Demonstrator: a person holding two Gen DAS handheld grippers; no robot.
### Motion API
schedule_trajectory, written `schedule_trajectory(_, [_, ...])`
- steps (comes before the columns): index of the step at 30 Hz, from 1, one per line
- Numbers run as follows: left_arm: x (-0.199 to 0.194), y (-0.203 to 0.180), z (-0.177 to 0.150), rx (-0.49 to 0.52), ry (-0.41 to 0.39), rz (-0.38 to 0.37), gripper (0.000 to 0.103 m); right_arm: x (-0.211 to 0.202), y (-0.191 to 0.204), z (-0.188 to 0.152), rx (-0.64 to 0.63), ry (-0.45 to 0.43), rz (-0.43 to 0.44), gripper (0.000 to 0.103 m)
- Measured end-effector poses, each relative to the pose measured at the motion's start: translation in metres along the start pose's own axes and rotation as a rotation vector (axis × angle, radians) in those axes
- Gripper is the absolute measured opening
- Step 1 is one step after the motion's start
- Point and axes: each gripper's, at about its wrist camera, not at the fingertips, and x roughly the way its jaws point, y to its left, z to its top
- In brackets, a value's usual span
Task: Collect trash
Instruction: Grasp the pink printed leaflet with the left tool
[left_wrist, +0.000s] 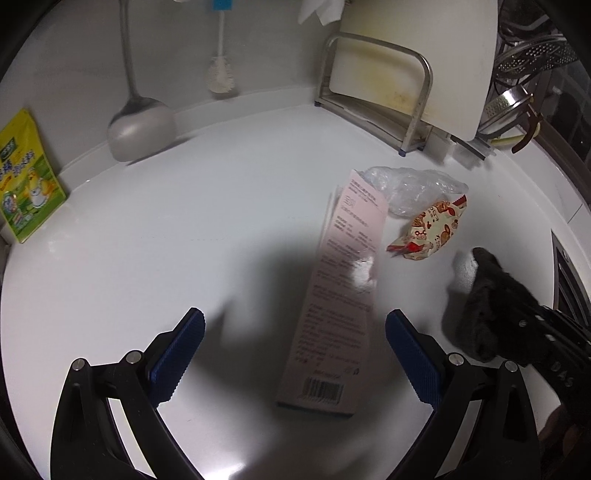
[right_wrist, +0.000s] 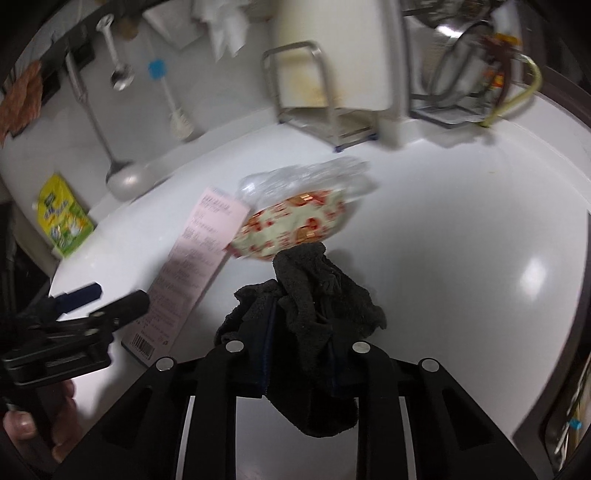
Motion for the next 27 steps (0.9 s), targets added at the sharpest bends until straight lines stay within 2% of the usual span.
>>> schedule_trajectory(6, [0.023, -0.017, 0.003, 0.027, 0.032, 0.006, 0.096, -0.019, -0.022, -0.009, 0.06, -0.015, 0.005, 0.021])
schedule_trajectory(16, [0.047, -0.031, 0.01, 0.037, 0.051, 0.016, 0.095, -0.035, -0.028, -0.017, 0.085, -0.027, 0.016, 0.021])
schedule_trajectory(18, [0.046, -0.033, 0.011, 0.043, 0.044, 0.026, 0.09, -0.036, -0.029, -0.018, 0.087, -0.028, 0.016, 0.021])
schedule_trajectory(20, [0.045, -0.037, 0.011, 0.069, 0.032, 0.05, 0.075, -0.038, -0.03, -0.019, 0.091, -0.028, 0.016, 0.021])
schedule_trajectory(24, [0.041, -0.042, 0.01, 0.094, 0.027, 0.028, 0.054, -0.04, -0.031, -0.022, 0.099, -0.025, 0.011, 0.021])
schedule_trajectory(27, [0.038, -0.042, 0.01, 0.091, 0.036, 0.018, 0.05, -0.041, -0.032, -0.024, 0.103, -0.021, 0.011, 0.021])
